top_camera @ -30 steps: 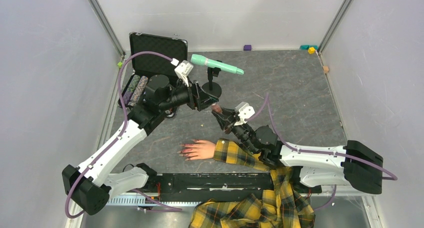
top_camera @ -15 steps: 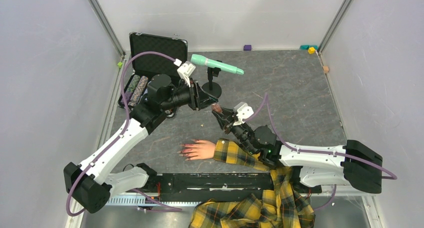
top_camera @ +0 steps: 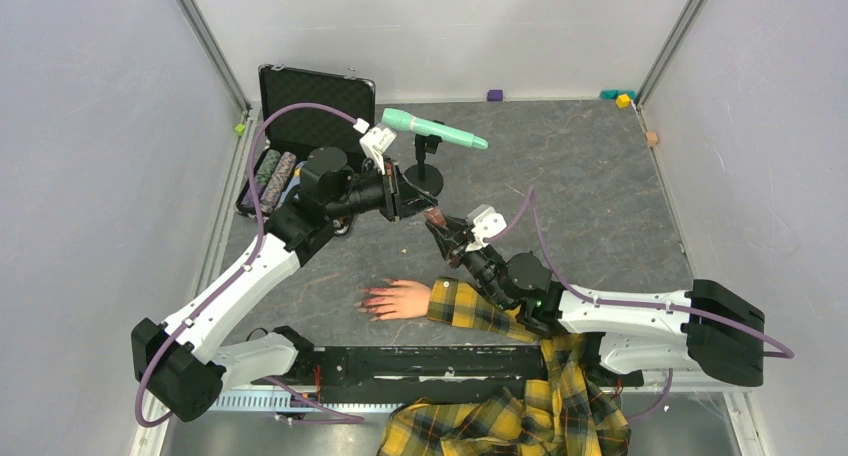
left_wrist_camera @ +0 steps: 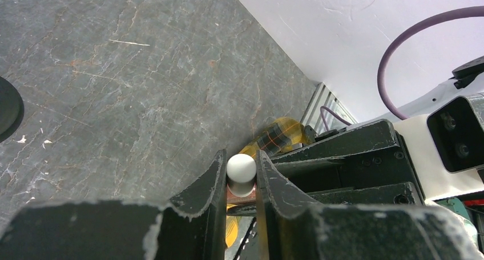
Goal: Paint the nails
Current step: Screw the nail polish bottle.
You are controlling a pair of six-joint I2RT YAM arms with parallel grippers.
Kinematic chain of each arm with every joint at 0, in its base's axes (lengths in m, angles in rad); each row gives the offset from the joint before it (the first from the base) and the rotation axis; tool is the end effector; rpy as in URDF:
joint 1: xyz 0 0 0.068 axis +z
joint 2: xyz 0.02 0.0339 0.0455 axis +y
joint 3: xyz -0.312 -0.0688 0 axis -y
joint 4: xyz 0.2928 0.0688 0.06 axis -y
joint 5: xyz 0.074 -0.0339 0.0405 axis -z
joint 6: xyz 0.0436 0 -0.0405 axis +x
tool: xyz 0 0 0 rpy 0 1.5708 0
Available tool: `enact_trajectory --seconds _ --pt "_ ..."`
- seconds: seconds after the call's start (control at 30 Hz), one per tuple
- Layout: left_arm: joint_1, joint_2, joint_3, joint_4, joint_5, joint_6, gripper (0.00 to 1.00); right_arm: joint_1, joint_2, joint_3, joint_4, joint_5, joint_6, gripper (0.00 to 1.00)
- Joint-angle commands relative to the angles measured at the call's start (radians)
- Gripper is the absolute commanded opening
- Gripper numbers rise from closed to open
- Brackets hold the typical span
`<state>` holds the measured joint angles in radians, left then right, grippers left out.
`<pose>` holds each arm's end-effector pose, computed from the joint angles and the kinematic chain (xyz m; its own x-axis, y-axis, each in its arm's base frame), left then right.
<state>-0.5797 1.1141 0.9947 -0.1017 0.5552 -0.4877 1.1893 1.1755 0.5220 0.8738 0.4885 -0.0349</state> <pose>0.2289 -0.1773 0.3939 -0.5818 -0.0950 -0.8077 0.7053 0.4355 -0.5593 0.1227 0.2509 0.2956 0.1040 0.1764 -0.9788 -0.6458 0.7604 0.0684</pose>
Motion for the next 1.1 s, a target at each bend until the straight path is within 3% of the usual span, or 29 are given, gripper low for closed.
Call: enact_trajectory --seconds 0.0,0.33,0.7,1.07 --pt "-0.011 0.004 0.032 0.050 0.076 -0.049 0.02 0.003 -0.011 0.033 0.050 0.033 -0.002 0.00" --pt "-0.015 -0.004 0.026 0.137 0.179 -0.073 0.02 0.004 -0.088 -0.030 0.144 -0.014 0.084 0.00" --pt "-0.047 -0.032 0.017 0.275 0.377 -0.092 0.02 0.002 -0.210 -0.114 0.321 -0.183 0.199 0.00" --pt "-0.093 -0.049 0.033 0.284 0.532 -0.053 0.02 -0.009 -0.264 -0.108 0.366 -0.353 0.338 0.00"
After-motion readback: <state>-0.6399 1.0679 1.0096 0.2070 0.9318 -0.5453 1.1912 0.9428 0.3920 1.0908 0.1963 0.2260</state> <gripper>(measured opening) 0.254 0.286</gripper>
